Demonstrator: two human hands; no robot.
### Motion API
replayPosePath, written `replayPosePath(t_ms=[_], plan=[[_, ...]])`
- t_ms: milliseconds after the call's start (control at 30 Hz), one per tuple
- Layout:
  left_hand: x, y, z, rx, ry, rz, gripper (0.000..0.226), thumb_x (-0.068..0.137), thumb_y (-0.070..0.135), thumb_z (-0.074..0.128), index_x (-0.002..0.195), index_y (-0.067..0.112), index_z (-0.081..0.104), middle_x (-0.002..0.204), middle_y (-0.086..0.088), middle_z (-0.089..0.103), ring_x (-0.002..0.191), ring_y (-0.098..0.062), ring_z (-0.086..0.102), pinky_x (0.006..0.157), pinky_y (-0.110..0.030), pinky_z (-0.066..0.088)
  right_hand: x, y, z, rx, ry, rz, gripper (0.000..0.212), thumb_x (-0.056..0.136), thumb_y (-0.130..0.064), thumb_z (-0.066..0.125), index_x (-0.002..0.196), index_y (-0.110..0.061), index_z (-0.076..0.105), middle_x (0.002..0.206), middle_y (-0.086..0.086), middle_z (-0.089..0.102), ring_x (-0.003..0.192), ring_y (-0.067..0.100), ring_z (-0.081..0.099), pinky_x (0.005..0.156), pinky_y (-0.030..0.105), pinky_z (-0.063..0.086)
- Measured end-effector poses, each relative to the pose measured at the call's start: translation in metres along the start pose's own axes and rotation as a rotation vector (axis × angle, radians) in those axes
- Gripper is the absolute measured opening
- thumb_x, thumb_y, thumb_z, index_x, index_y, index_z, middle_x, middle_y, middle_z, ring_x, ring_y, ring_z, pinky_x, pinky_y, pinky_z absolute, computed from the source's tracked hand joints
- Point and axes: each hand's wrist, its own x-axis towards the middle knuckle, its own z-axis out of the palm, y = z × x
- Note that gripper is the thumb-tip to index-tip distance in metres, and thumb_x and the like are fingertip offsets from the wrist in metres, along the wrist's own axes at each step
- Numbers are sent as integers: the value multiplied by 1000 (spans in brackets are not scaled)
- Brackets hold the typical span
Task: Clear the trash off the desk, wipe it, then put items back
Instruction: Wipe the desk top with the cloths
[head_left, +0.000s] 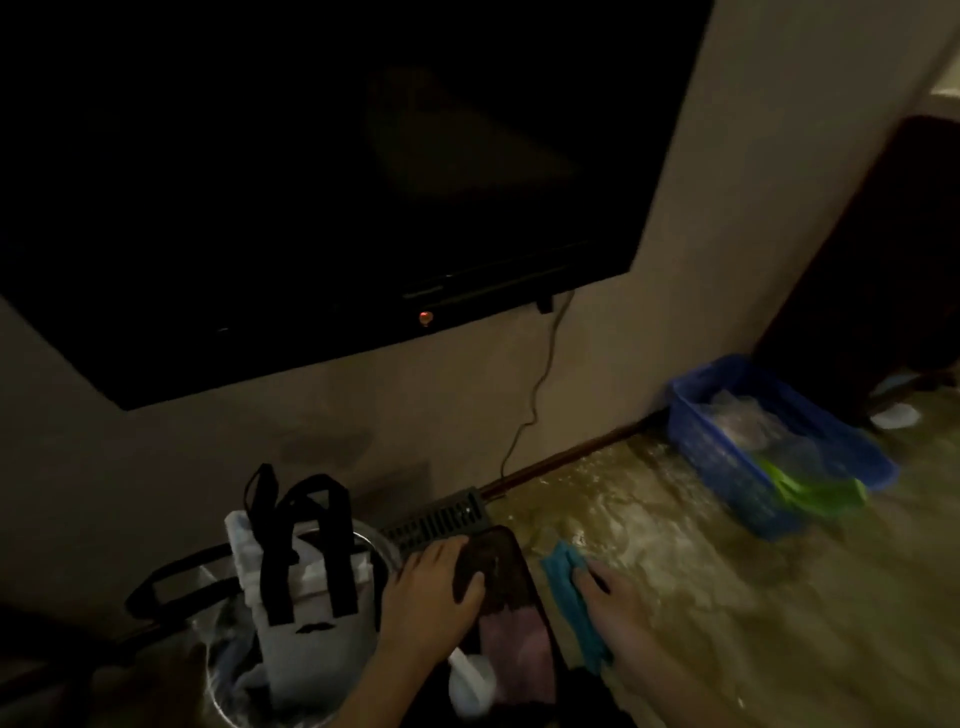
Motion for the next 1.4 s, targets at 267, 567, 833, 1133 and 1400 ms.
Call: replayPosePath(t_ms=[267,567,833,1133,1400], plan=[[48,14,20,-66,113,-474,46,94,53,37,137,37,38,136,15,45,120,-8,50,91,-27,46,129,-52,29,-425,-456,-206,26,97,-6,48,121,-4,59,114,17,63,103,27,60,69,16,42],[49,30,31,-34,160,-822,48,93,53,36,135,32,42,134,10,51,119,-15,52,97,-29,40,183,-56,84,-881,-787,-326,45,97,-14,50,140,-7,40,132,11,54,110,22,57,67,12,41],[31,16,29,-64,132,-785,50,93,51,36,137,29,41,137,8,50,120,-17,51,98,-31,39,180,-47,86,-967,-776,-344,36,93,-12,55,127,-3,53,121,12,59,108,24,58,74,22,40],[39,2,10,-54,70,-533,47,94,50,39,135,28,42,133,5,51,115,-19,54,87,-30,45,148,-57,87,-657,-623,-332,27,91,-3,57,118,-2,57,104,7,58,102,22,57,78,19,42],[36,8,-5,11,76,-262,45,94,48,41,134,28,43,131,7,52,112,-15,55,86,-27,43,116,-65,64,-557,-516,-375,18,91,-3,56,109,-5,60,99,9,61,96,23,60,76,25,46]])
